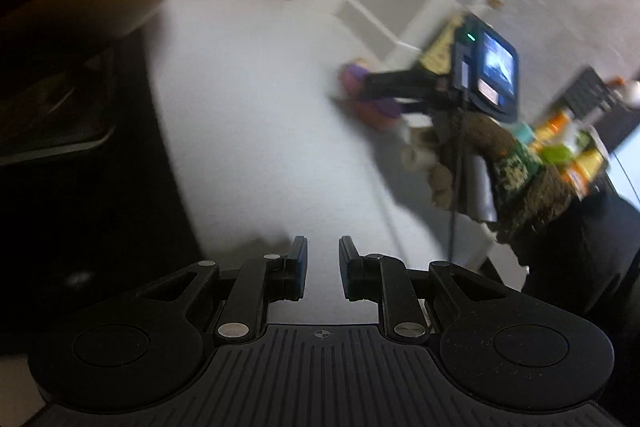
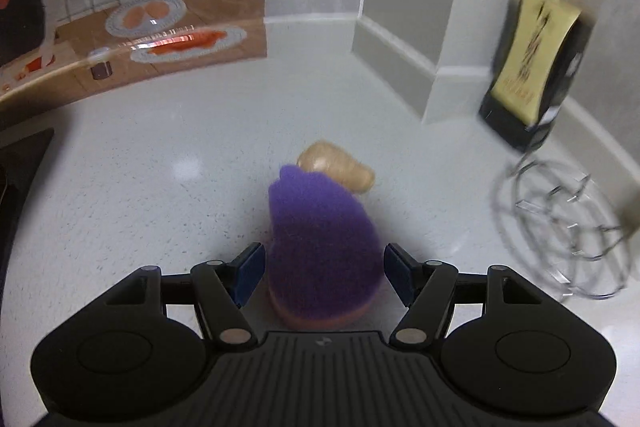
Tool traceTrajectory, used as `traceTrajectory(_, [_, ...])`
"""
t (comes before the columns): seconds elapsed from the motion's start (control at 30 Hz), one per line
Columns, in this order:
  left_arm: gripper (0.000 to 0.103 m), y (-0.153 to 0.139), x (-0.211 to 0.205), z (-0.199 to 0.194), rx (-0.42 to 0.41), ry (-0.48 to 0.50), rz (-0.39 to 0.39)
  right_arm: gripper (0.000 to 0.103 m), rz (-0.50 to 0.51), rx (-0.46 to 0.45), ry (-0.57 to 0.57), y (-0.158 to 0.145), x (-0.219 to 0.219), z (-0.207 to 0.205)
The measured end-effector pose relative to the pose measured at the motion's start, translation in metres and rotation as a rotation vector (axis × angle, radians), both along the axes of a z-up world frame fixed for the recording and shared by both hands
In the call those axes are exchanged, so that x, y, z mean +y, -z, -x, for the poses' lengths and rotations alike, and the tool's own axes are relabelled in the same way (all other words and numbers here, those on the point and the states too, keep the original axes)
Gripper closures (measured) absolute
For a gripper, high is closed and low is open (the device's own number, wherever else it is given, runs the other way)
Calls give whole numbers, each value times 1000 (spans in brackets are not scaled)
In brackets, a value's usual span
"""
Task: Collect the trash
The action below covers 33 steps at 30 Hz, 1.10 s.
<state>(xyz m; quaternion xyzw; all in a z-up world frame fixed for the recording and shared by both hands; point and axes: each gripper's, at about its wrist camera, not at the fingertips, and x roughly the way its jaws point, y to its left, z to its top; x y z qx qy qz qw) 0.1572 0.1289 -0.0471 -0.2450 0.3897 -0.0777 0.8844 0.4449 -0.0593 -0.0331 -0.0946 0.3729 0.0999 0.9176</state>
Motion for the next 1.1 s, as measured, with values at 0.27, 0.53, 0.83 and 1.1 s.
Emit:
traceTrajectory(0.27, [83,3,2,-8,22,-19,1,37,-40,12,-42,10,-7,29])
traceTrajectory(0.53, [83,10,-2,-26,39,13,54,37,-106,61,-108,2,-21,124])
traceTrajectory(0.83, [83,5,3,-43,15,-11,44,36,-270,154,-74,14,-27,174])
traceTrajectory(1.1, [83,-6,-29,-60,-42,79,-10,33,-297,3,14,-18,-73,198])
